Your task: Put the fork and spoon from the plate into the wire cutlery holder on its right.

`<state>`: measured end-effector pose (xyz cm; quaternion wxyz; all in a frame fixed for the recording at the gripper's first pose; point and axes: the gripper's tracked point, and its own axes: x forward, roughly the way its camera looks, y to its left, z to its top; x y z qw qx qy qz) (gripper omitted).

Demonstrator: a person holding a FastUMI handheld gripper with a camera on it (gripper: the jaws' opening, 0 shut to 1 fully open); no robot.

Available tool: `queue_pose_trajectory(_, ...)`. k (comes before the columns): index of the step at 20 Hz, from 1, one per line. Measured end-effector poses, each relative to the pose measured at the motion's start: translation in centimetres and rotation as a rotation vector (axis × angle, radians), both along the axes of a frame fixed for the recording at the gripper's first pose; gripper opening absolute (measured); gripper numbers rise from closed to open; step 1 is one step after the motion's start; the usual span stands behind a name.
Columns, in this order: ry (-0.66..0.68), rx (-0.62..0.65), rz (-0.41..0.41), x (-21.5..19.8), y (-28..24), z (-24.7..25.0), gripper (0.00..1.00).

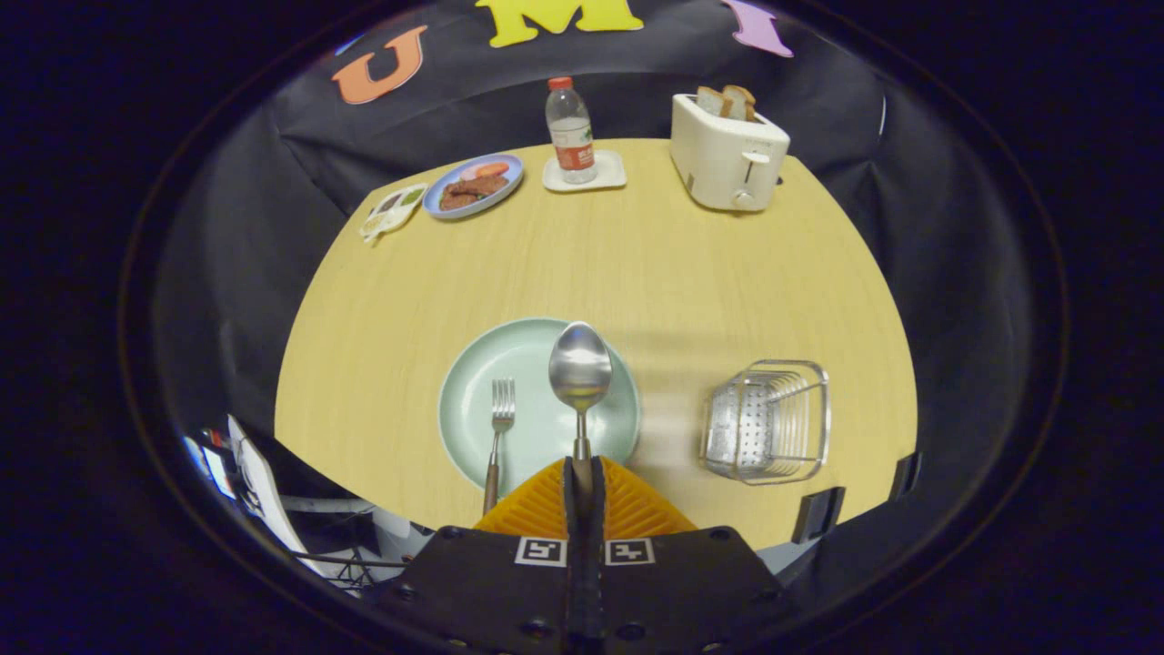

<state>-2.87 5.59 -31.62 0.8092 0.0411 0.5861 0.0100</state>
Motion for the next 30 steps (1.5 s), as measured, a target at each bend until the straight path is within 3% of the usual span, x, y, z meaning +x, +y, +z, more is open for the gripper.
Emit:
queue_pose_trajectory(8,0.198,-0.010,-0.190,-2.7,-10.2,1.9,0.01)
queue_pose_trajectory(15,0.353,0.064,-0.251,-3.7,-10.9,-1.0,0.00)
queue_pose_trajectory(21,0.381,0.104,-0.301,-3.2,-10.8,-2.6,0.06)
queue_pose_trajectory(25,0.327,0.097,-0.314,-2.7,-10.5,-1.8,0.26)
queue_pose_trajectory(30,0.178,0.056,-0.299,-0.8,-9.1,0.3,0.70)
